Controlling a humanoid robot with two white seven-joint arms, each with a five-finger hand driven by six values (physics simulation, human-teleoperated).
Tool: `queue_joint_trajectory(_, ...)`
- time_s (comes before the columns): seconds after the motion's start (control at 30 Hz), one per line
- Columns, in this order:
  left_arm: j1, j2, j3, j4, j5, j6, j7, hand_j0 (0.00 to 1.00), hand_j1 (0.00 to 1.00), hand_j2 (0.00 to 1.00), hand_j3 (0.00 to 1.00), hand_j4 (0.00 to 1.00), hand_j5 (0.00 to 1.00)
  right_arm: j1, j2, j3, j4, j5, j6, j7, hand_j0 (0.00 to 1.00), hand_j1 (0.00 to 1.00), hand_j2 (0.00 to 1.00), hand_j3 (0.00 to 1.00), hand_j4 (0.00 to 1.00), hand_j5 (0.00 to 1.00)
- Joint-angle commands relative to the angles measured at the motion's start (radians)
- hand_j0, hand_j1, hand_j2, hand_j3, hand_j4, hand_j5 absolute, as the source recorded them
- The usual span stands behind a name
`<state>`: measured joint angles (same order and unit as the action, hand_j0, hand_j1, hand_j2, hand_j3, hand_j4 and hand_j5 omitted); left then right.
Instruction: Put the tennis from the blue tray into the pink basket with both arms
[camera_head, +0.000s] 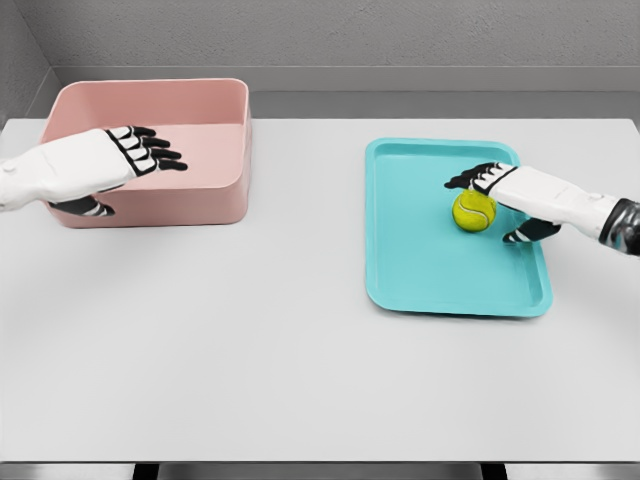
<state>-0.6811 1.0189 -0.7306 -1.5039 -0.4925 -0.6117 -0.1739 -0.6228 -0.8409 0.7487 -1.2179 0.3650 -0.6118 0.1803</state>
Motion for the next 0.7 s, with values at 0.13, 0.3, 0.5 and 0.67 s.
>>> queue_joint_trajectory(0.13,0.002,0.003,-0.006,-0.001,0.008,0.001,0.001,1.00,1.00,1.00,1.00,1.00,1.00,-0.021,0.037,0.003,0.043,-0.005,0.001,0.001,1.00,1.00,1.00,1.00,1.00,1.00)
queue_joint_trajectory(0.3,0.005,0.017,-0.035,0.008,0.083,0.001,0.010,1.00,1.00,1.00,1.00,1.00,1.00,-0.040,0.046,0.024,0.061,-0.001,0.001,0.002,1.00,1.00,1.00,1.00,1.00,1.00)
queue_joint_trajectory(0.5,0.009,0.036,-0.076,0.022,0.212,0.001,0.011,1.00,1.00,1.00,1.00,1.00,1.00,-0.040,0.051,0.038,0.060,-0.001,0.001,0.024,0.97,0.97,0.97,0.97,0.97,0.97)
queue_joint_trajectory(0.67,0.009,0.038,-0.078,0.024,0.219,0.001,0.011,1.00,1.00,1.00,1.00,1.00,1.00,-0.040,0.052,0.038,0.060,-0.001,0.001,0.047,0.91,0.91,0.91,0.91,0.91,0.91)
